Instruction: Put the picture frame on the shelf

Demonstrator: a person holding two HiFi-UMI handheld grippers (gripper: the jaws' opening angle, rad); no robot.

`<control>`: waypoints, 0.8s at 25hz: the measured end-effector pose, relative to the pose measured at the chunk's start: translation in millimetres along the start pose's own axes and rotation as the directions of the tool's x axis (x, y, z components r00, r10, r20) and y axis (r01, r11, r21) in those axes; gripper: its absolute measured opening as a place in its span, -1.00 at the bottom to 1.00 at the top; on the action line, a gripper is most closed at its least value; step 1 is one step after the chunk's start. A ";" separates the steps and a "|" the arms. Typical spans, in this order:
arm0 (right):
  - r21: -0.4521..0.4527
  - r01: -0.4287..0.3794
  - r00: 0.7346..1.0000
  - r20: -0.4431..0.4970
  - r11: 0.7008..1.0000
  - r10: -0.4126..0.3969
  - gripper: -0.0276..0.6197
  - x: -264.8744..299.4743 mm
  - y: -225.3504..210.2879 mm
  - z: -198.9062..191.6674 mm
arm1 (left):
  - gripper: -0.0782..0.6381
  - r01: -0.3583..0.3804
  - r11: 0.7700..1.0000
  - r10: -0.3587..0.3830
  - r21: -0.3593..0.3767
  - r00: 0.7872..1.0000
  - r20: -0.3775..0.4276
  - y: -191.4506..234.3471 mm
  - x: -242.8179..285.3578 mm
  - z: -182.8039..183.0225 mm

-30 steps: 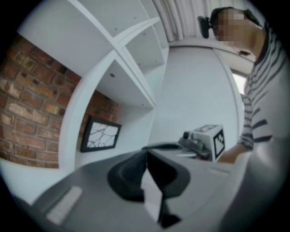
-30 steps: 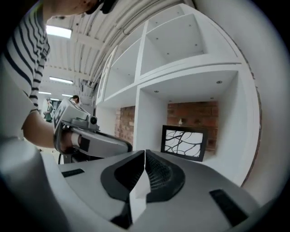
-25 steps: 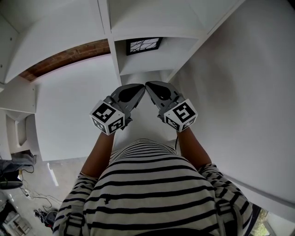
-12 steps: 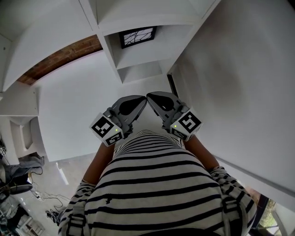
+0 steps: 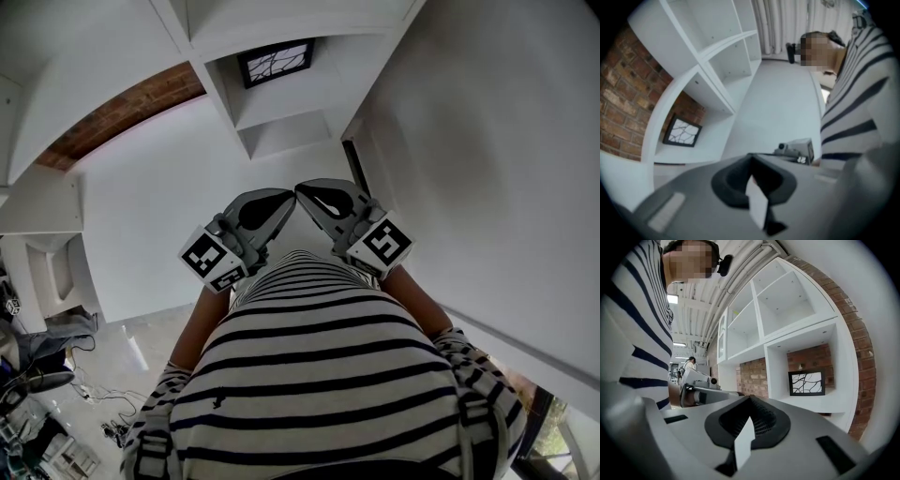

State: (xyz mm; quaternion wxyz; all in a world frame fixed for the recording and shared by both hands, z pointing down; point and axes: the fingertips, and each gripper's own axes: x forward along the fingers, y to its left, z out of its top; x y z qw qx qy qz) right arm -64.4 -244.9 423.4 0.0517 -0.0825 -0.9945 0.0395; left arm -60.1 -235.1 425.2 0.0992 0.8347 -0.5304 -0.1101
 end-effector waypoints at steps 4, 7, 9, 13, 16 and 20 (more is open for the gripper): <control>0.009 -0.006 1.000 0.015 1.000 0.005 -0.90 -1.7 -0.1 3.1 | -0.76 0.001 1.000 -0.001 0.008 1.000 -0.001 -1.9 1.2 1.8; 0.020 -0.007 1.000 0.020 1.000 0.006 -0.90 -2.9 1.0 1.4 | -0.76 -0.001 1.000 0.001 0.006 1.000 0.002 -3.2 0.6 0.3; 0.024 -0.007 1.000 0.021 1.000 0.006 -0.90 -3.3 1.9 0.3 | -0.76 -0.002 1.000 0.002 0.003 1.000 0.003 -3.6 0.0 -0.8; 0.024 -0.009 1.000 0.017 1.000 0.008 -0.90 -2.8 1.4 0.2 | -0.76 -0.003 1.000 0.003 -0.018 1.000 0.010 -2.8 -0.2 -0.2; 0.008 -0.018 1.000 0.018 1.000 0.018 -0.90 -1.7 1.0 -0.2 | -0.76 0.002 1.000 -0.002 -0.029 1.000 0.014 -1.3 -0.6 0.7; 0.007 -0.022 1.000 0.020 1.000 0.022 -0.90 0.3 1.1 0.6 | -0.76 0.003 1.000 -0.002 -0.027 1.000 0.014 -0.3 -1.2 1.7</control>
